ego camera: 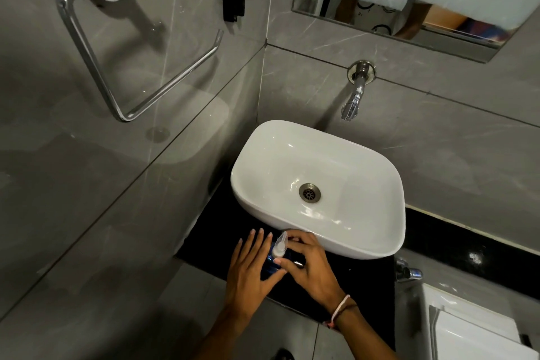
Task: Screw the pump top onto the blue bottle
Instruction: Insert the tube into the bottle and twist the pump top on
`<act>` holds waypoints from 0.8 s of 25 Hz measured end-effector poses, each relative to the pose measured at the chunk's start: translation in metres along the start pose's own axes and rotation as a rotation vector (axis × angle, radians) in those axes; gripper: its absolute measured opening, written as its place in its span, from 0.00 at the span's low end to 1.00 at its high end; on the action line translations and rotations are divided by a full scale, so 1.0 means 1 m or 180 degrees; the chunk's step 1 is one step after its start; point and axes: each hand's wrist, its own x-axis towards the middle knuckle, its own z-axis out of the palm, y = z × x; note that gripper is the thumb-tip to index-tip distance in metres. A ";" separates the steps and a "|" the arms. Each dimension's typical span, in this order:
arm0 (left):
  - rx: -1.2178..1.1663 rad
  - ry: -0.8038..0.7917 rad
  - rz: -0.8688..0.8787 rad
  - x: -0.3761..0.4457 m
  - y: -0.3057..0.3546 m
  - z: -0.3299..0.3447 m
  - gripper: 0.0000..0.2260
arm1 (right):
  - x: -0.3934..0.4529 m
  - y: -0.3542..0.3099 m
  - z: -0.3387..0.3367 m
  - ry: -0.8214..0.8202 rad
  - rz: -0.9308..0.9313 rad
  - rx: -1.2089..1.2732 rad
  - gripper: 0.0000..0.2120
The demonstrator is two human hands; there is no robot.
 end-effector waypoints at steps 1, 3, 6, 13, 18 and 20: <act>-0.0020 0.0000 -0.0041 0.000 0.001 0.001 0.34 | 0.000 0.000 -0.002 -0.0114 -0.0115 -0.0039 0.14; -0.0055 -0.0008 -0.0120 0.000 0.003 0.003 0.34 | 0.000 0.000 -0.002 -0.0235 -0.0269 -0.0179 0.13; -0.0039 -0.0034 -0.0123 0.000 0.000 0.003 0.34 | -0.002 -0.003 0.006 -0.0093 -0.0469 -0.0761 0.15; 0.0066 -0.0066 -0.0087 0.000 -0.001 0.002 0.34 | 0.003 -0.003 0.001 -0.0229 -0.0690 -0.0812 0.17; 0.0162 0.0012 -0.0043 0.002 -0.003 0.002 0.32 | 0.000 -0.002 0.012 0.0104 -0.0707 -0.0877 0.13; 0.0200 0.0024 -0.0046 0.002 -0.004 0.001 0.32 | -0.001 -0.001 0.015 0.0162 -0.0613 -0.0867 0.12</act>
